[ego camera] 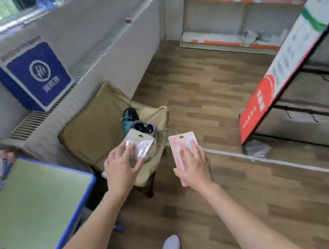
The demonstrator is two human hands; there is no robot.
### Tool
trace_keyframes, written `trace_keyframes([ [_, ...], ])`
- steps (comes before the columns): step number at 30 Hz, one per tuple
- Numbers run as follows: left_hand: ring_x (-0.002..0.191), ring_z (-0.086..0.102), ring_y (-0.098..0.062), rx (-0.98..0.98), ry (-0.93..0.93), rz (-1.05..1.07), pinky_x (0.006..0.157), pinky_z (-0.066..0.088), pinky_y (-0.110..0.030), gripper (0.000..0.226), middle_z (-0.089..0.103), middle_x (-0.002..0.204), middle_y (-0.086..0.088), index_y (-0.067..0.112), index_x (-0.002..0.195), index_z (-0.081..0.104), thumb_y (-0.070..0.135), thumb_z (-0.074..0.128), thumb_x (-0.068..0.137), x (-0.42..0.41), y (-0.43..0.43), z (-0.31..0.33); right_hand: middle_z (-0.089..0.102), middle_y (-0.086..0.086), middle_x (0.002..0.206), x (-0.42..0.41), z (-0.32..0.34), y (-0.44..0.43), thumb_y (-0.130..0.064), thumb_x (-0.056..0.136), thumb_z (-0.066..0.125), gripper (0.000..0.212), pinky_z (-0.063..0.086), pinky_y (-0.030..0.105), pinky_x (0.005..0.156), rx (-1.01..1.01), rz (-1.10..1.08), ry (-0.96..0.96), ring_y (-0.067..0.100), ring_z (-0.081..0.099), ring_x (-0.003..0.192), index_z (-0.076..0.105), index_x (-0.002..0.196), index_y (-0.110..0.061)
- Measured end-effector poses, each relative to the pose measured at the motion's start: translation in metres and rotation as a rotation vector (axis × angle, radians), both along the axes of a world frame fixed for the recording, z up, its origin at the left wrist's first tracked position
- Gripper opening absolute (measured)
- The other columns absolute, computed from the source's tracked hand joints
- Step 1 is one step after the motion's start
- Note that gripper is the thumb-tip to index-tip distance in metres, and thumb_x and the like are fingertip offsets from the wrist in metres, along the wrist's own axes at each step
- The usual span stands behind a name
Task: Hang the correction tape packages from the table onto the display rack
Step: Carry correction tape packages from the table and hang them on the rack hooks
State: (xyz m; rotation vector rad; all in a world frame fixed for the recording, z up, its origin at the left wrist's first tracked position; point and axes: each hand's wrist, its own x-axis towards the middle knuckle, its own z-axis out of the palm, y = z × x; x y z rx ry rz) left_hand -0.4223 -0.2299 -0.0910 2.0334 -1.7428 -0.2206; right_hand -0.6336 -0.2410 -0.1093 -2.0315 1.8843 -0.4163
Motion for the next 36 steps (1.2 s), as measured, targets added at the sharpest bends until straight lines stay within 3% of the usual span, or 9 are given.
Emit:
trace_keyframes([
  [12, 0.132, 0.036, -0.026, 0.039, 0.039, -0.547, 0.103, 0.027, -0.042, 0.050, 0.042, 0.145, 0.000, 0.032, 0.132, 0.053, 0.049, 0.060, 0.086, -0.205, -0.154, 0.010, 0.010, 0.001, 0.155, -0.189, 0.019, -0.039, -0.040, 0.078, 0.064, 0.071, 0.029, 0.032, 0.100, -0.029, -0.615, -0.017, 0.023, 0.017, 0.138, 0.034, 0.141, -0.030],
  [19, 0.132, 0.033, -0.024, 0.019, 0.067, -0.769, 0.104, 0.024, -0.039, 0.051, 0.039, 0.147, 0.004, 0.032, 0.135, 0.050, 0.047, 0.060, 0.087, -0.341, -0.175, 0.018, 0.012, 0.001, 0.156, -0.302, 0.029, -0.021, -0.039, 0.079, 0.066, 0.072, 0.028, 0.035, 0.104, -0.088, -0.867, -0.007, 0.024, 0.015, 0.140, 0.033, 0.141, -0.029],
  [29, 0.128, 0.035, -0.027, -0.047, 0.146, -0.697, 0.102, 0.025, -0.040, 0.050, 0.042, 0.143, 0.002, 0.031, 0.134, 0.051, 0.046, 0.061, 0.087, -0.530, -0.179, 0.019, 0.012, 0.002, 0.157, -0.488, 0.038, -0.016, -0.042, 0.079, 0.067, 0.077, 0.020, 0.032, 0.111, -0.127, -0.847, -0.007, 0.026, 0.015, 0.142, 0.030, 0.145, -0.028],
  [32, 0.126, 0.037, -0.028, -0.066, 0.194, -0.653, 0.102, 0.025, -0.040, 0.050, 0.043, 0.142, 0.000, 0.031, 0.133, 0.052, 0.044, 0.063, 0.086, -0.578, -0.176, 0.024, 0.013, 0.001, 0.157, -0.543, 0.046, -0.020, -0.041, 0.079, 0.069, 0.077, 0.023, 0.033, 0.109, -0.158, -0.799, -0.005, 0.025, 0.016, 0.140, 0.031, 0.145, -0.028],
  [36, 0.126, 0.038, -0.028, -0.096, 0.124, -0.693, 0.102, 0.026, -0.042, 0.050, 0.044, 0.142, -0.001, 0.030, 0.132, 0.053, 0.043, 0.065, 0.085, -0.625, -0.181, 0.026, 0.014, 0.001, 0.156, -0.597, 0.047, -0.030, -0.043, 0.080, 0.068, 0.077, 0.031, 0.036, 0.106, -0.146, -0.774, 0.009, 0.024, 0.019, 0.138, 0.030, 0.145, -0.027],
])
